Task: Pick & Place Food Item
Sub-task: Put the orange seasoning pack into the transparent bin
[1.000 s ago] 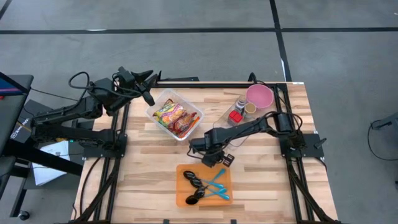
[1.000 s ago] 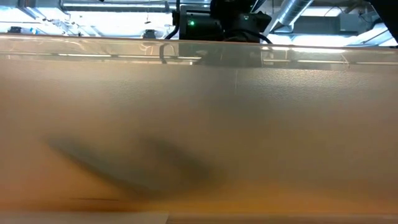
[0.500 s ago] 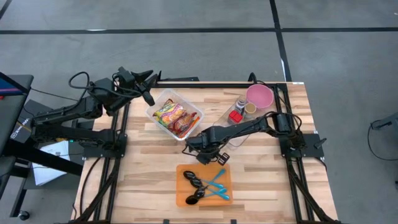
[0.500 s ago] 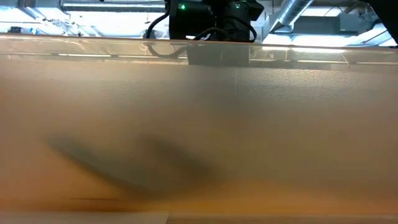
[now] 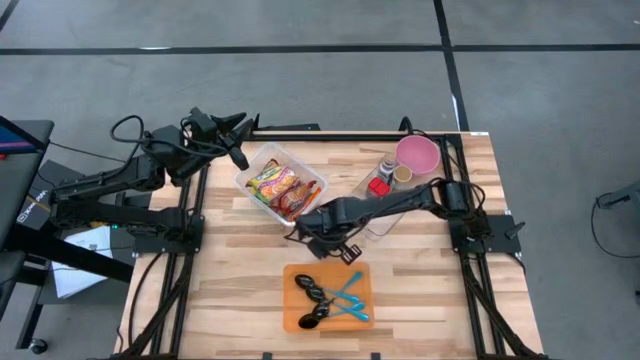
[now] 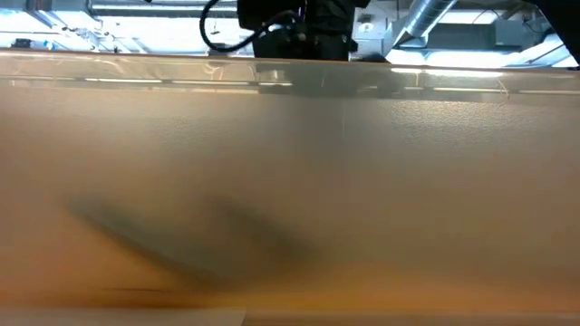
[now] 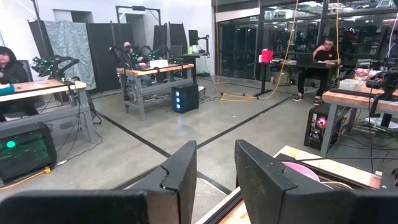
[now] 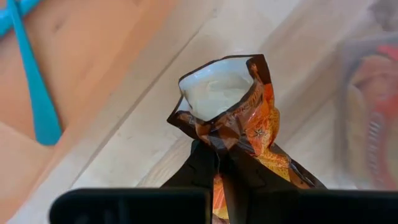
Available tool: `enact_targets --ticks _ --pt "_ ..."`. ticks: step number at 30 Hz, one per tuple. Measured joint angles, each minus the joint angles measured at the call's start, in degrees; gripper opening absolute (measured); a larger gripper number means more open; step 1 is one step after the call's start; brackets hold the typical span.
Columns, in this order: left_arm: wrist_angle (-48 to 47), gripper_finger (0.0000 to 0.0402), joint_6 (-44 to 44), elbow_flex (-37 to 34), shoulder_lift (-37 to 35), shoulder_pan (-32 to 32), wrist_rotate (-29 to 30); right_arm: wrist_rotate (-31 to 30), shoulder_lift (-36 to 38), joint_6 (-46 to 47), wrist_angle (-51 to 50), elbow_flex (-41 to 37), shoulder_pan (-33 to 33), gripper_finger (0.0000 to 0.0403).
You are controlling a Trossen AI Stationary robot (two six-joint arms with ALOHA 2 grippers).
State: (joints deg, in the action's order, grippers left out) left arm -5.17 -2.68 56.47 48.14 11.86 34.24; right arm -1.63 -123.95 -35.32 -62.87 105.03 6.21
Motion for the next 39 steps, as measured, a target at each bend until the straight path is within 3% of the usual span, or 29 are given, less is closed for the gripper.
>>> enact_targets --ticks 10,22,33,39 --pt "0.0 0.0104 0.0 0.0 0.0 0.0 0.0 -0.3 0.1 12.0 -5.9 6.4 0.0 0.0005" --pt "0.0 0.0104 -0.4 0.0 0.0 0.0 0.0 -7.1 0.1 21.4 -15.6 9.9 3.3 0.0005" --pt "0.0 0.0104 -0.5 0.0 0.0 0.0 0.0 -17.2 0.2 30.8 -27.1 15.5 5.4 0.0005" --pt "0.0 0.0104 -0.5 0.0 0.0 0.0 0.0 -19.5 2.5 34.4 -27.2 16.3 6.3 0.0005"
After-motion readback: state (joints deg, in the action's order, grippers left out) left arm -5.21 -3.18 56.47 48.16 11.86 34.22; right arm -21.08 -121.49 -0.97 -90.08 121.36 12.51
